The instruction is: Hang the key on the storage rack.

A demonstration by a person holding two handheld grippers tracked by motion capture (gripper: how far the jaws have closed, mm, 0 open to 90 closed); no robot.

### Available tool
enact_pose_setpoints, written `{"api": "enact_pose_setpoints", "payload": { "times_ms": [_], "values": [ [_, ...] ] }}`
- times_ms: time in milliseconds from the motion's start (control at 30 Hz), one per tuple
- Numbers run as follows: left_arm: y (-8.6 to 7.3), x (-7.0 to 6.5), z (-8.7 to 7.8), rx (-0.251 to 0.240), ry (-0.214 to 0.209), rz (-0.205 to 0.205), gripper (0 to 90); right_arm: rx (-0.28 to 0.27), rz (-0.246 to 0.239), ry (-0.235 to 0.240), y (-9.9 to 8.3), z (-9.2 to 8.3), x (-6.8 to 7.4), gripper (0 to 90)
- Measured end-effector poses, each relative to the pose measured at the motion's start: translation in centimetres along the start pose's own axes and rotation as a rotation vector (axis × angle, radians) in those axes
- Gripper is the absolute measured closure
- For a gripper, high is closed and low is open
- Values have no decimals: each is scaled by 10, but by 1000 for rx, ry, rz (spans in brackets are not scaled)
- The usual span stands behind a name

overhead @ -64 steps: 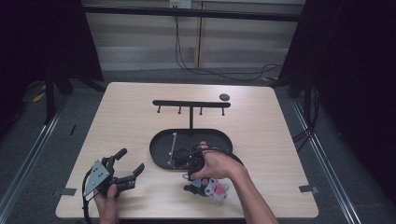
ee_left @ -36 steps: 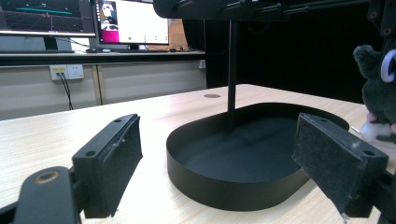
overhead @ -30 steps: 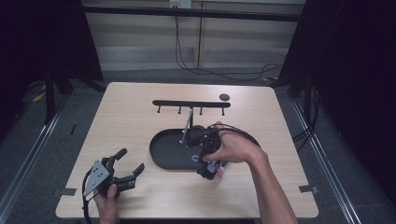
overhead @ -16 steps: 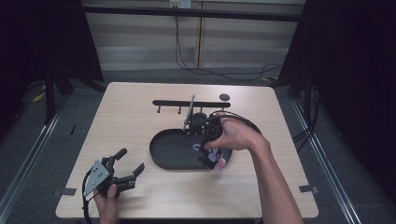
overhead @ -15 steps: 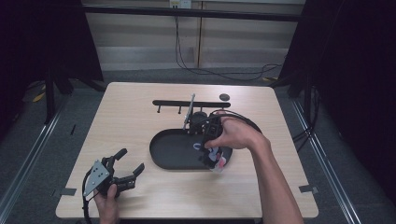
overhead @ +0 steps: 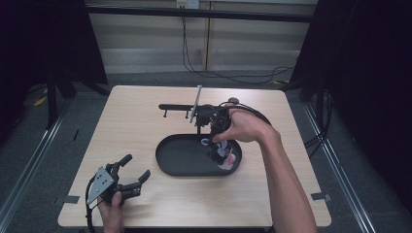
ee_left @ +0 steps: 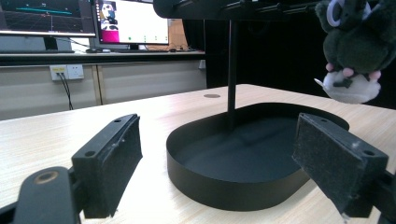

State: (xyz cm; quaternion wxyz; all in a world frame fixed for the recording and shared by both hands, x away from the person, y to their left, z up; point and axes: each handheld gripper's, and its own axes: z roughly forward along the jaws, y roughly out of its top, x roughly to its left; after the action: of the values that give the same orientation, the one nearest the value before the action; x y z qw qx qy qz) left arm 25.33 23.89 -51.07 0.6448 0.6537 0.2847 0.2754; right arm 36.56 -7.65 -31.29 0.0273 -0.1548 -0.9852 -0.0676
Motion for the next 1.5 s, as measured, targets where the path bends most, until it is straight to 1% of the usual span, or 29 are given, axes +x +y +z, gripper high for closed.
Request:
{"api": "enact_pose_setpoints", "payload": {
  "times_ms": [67,167,200,300,500,567,633,667,733,833,867,933,967,1000,1033,1067,1133,1233,1300,1367,1400,1467,1500],
  "values": [
    [0,0,0,1,1,0,152,0,-3,0,2,-2,-2,877],
    [0,0,0,-1,1,-1,152,25,4,-1,4,-5,-8,877],
    [0,0,0,1,1,0,152,28,-1,-7,5,-5,-10,877],
    [0,0,0,0,0,0,152,45,-15,2,7,-7,-16,877],
    [0,0,0,0,1,-5,153,62,5,2,11,-9,-30,877],
    [0,0,0,1,0,-4,153,68,1,6,12,-9,-34,877],
    [0,0,0,2,-1,-3,153,69,-3,-7,13,-8,-37,877],
    [0,0,0,-6,2,-5,153,74,1,-4,13,-8,-38,877],
    [0,0,0,-6,1,-5,153,83,4,-22,13,-8,-42,877],
    [0,0,0,-7,1,-5,153,64,17,-28,11,-10,-48,877],
    [0,0,1,-7,0,-3,153,56,22,-22,11,-11,-50,877],
    [0,0,0,-7,1,-3,153,57,27,-6,10,-10,-53,876],
    [0,0,0,-6,0,-2,153,62,36,-6,10,-10,-54,877],
    [0,0,0,-6,0,-3,153,63,35,-4,10,-9,-56,876],
    [0,-1,1,-11,1,-10,153,65,38,-4,11,-8,-57,876],
    [0,-1,1,-12,1,-10,153,59,42,-2,10,-8,-59,877],
    [0,0,0,-7,-1,-3,153,55,49,-6,11,-9,-62,876],
    [0,0,0,-7,-2,-3,153,49,48,-6,13,-12,-62,876],
    [0,0,0,-7,-1,-3,153,48,47,-15,14,-14,-63,876],
    [0,0,0,-7,-2,-2,153,59,43,-31,16,-14,-64,876],
    [0,0,0,-7,-3,-3,153,56,42,-34,17,-13,-65,876],
    [0,0,0,-7,-3,-4,153,56,46,-25,18,-11,-66,876],
    [0,0,0,-7,-4,-3,153,60,46,-36,18,-13,-67,876]
  ]
}}
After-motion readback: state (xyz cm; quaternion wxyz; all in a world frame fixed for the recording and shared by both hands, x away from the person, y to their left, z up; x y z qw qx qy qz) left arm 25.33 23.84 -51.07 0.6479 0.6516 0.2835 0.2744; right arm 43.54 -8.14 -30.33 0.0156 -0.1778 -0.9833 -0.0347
